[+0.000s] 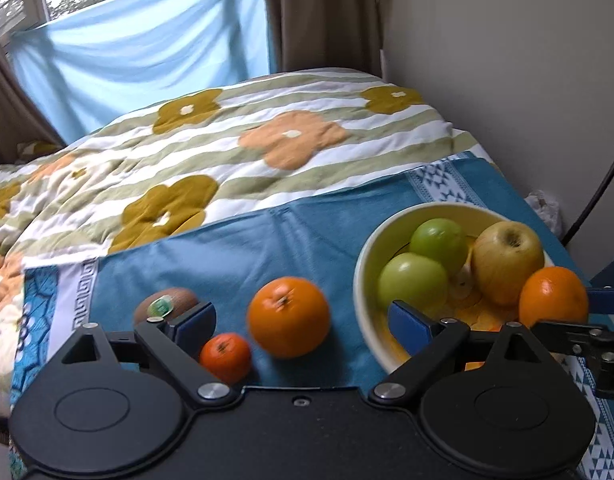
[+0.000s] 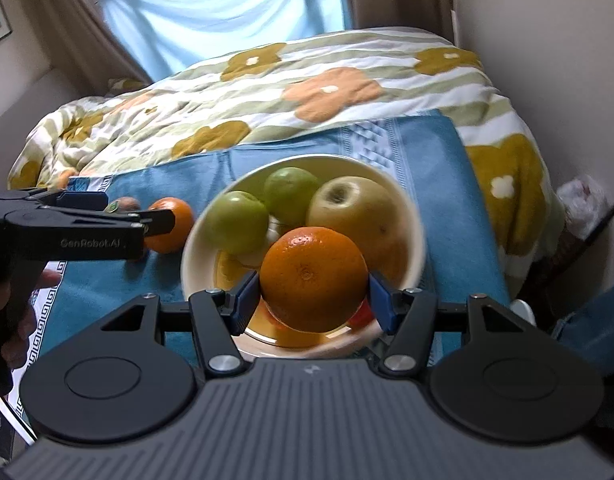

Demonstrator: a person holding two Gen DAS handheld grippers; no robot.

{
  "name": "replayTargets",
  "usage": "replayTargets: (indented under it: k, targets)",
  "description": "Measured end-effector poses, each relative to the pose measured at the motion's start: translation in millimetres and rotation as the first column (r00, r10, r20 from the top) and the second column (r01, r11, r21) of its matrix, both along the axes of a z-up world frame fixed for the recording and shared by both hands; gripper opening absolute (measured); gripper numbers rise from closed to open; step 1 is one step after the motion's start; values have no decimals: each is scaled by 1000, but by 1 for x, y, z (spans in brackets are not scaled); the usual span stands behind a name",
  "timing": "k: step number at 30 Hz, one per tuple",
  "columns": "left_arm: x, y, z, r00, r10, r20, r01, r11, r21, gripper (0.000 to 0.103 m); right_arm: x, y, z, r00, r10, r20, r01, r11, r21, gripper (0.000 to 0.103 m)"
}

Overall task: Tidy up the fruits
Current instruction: 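Lower the green apple and orange into the bowl and open both tools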

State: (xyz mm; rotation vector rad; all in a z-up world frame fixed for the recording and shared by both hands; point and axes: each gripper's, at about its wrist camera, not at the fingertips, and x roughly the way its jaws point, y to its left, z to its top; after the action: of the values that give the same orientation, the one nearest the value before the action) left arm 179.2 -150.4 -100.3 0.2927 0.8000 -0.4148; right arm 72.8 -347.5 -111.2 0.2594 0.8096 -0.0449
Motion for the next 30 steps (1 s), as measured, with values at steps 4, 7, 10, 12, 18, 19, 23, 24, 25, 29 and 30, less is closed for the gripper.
replayTargets:
  k: [4, 7, 10, 12, 18, 19, 23, 24, 25, 29, 30]
  targets:
    - [-4, 19, 1, 999, 34, 0, -34, 999, 10, 95, 12, 22, -3, 998, 68, 12, -67, 997, -37, 73]
    - [-6, 31, 2, 999, 51, 5, -51, 998, 24, 95, 20, 36, -9, 993, 116, 18, -114, 991, -66, 73]
    - [-9, 41, 3, 998, 63, 7, -63, 998, 28, 95, 27, 45, -15, 992, 126, 21, -124, 989, -82, 73]
    - [-12, 47, 4, 998, 70, 5, -70, 997, 25, 95, 30, 49, -18, 992, 127, 22, -125, 988, -86, 73]
    - [-18, 53, 3, 998, 67, 14, -68, 997, 33, 95, 34, 55, -19, 988, 154, 23, -150, 982, -119, 74]
    - [-19, 53, 4, 998, 65, 16, -66, 997, 34, 95, 34, 56, -19, 987, 160, 18, -156, 980, -122, 75]
    - [-25, 51, 8, 998, 58, 34, -59, 998, 34, 95, 25, 53, -9, 989, 132, 74, -118, 979, -168, 103]
    - [-27, 50, 9, 998, 54, 39, -55, 998, 33, 95, 23, 51, -6, 989, 124, 84, -109, 980, -167, 103]
    - [-30, 49, 11, 998, 50, 46, -51, 998, 33, 95, 22, 49, -4, 989, 118, 86, -103, 982, -158, 103]
    - [-40, 47, 19, 997, 44, 57, -45, 999, 19, 95, 18, 39, 4, 992, 89, 88, -78, 989, -127, 103]
    - [-43, 47, 21, 997, 46, 59, -47, 999, 14, 95, 16, 37, 6, 993, 81, 89, -70, 990, -121, 103]
